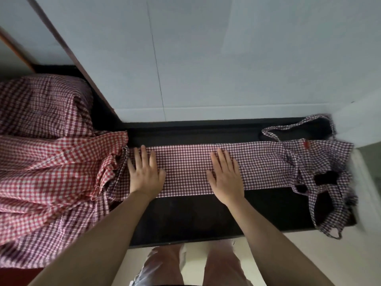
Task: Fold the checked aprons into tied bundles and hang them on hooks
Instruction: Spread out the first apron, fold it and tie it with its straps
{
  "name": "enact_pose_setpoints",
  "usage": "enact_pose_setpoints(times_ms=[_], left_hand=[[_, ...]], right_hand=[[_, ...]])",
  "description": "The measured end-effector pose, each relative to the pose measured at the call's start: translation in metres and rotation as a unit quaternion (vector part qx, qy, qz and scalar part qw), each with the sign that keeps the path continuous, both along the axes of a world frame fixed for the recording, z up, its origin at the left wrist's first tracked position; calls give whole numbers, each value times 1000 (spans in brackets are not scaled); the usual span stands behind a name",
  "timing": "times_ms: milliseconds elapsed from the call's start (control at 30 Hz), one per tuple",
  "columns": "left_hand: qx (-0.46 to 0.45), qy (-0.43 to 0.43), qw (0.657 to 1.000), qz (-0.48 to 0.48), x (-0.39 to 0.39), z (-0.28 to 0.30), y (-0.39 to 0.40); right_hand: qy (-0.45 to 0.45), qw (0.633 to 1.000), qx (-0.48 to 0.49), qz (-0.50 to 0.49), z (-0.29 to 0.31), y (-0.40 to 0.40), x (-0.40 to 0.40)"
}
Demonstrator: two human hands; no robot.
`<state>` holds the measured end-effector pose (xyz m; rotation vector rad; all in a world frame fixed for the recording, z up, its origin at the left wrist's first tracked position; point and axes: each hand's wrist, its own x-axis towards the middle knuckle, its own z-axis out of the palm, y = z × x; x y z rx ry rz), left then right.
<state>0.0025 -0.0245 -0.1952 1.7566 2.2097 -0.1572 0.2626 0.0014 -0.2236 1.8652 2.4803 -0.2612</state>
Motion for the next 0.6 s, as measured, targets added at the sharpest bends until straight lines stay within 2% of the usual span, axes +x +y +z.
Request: enact_pose_setpoints(times_ms=[100, 200, 300, 400, 500, 600], left_hand=[[4, -8, 1000, 25, 45, 9, 10], [4, -13, 999, -31, 105, 18, 21], [4, -34, 996, -87, 167, 29, 30], [7, -70, 984, -166, 231, 36, 41], [-16, -72, 968, -238, 286, 38, 48], [-68, -28, 974, -214, 322, 39, 54]], right_hand=[[16, 999, 15, -26, 11, 5, 26], [52, 994, 47, -78, 35, 14, 68], [60, 978, 86, -180, 61, 25, 121], [25, 943, 117, -310, 79, 31, 185], [24, 926, -16, -376, 84, 32, 238], [48, 935, -107, -335, 78, 31, 262]])
